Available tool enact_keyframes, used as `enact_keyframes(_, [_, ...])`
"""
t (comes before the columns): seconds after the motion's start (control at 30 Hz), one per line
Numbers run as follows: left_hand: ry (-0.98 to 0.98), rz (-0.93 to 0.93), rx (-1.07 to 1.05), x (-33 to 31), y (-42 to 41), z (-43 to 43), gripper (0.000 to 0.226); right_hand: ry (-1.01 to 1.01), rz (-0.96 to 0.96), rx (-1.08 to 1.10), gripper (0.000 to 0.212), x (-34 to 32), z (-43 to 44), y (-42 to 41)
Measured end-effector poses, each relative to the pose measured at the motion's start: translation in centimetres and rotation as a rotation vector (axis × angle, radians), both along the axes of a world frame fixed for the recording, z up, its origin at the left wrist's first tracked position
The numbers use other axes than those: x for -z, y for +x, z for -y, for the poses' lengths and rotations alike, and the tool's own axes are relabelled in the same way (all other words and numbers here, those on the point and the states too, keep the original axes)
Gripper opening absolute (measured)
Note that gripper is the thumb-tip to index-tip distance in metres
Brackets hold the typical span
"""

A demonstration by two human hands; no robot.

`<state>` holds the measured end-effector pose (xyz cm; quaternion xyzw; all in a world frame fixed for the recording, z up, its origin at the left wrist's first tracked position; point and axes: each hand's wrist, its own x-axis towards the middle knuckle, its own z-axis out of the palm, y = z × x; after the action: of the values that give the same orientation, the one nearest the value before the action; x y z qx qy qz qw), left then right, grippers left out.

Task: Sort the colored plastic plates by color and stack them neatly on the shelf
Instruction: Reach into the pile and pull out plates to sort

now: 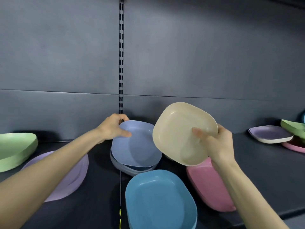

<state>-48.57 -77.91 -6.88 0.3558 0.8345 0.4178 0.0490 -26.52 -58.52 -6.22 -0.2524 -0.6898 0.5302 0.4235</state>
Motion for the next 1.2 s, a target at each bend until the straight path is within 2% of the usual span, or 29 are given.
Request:
enact_keyframes(0.13, [-0.141,0.004,0.076,0.1,-0.8,-0.4,0.025,-0.014,0.024,-0.034,0.018,-0.2,-0.6,-1.0])
enact_keyframes(0.3, [-0.261,-0.089,0.198,1.2,-1.6,-1.7,0.025,-0.016,0.043,-0.058,0.021,-0.2,-0.9,-1.8])
enact_keyframes(0.53, [-0.389,-0.215,0.259,2.0,-1.5,-2.5,0.046,0.007,0.091,-0.031,0.023,0.1,-1.3,-2.6])
enact_keyframes(0.6, [-0.444,-0.276,0.248,2.1,-1.5,-2.2,0.062,0.014,0.101,-0.021,0.024,0.2,-1.4,-2.7])
enact_keyframes(0.67, [-0.390,-0.269,0.244,1.4,-1.1,-1.8,0.080,0.031,0.103,-0.008,0.026,0.1,-1.7,-2.7])
enact_keyframes(0.77, [-0.176,-0.049,0.374,-1.5,0.8,-2.3,0.089,0.053,0.096,0.016,0.025,-0.3,-2.4,-2.7])
enact_keyframes(0.83, [-0.055,0.112,0.482,-3.0,2.9,-4.0,0.083,0.051,0.078,0.013,0.024,-0.6,-3.2,-2.6])
enact_keyframes(0.9, [0.070,0.180,0.489,-3.5,4.8,-6.6,0.060,0.056,0.080,-0.009,0.024,-1.0,-4.4,-2.4])
enact_keyframes(0.97, [0.177,0.110,0.409,-3.7,6.0,-9.3,0.047,0.046,0.085,-0.048,0.027,-1.3,-6.0,-2.0])
enact_keyframes(1.03, [0.218,0.008,0.334,-3.6,6.3,-11.7,0.050,0.059,0.121,-0.110,0.030,-1.6,-7.9,-1.4])
enact_keyframes(1.13, [0.218,-0.089,0.301,-3.5,6.8,-15.0,0.059,0.124,0.304,-0.278,0.038,-2.4,-11.3,0.0])
enact_keyframes(1.2, [0.198,-0.102,0.279,-2.9,7.4,-17.2,0.057,0.131,0.420,-0.375,0.044,-2.4,-13.7,0.7])
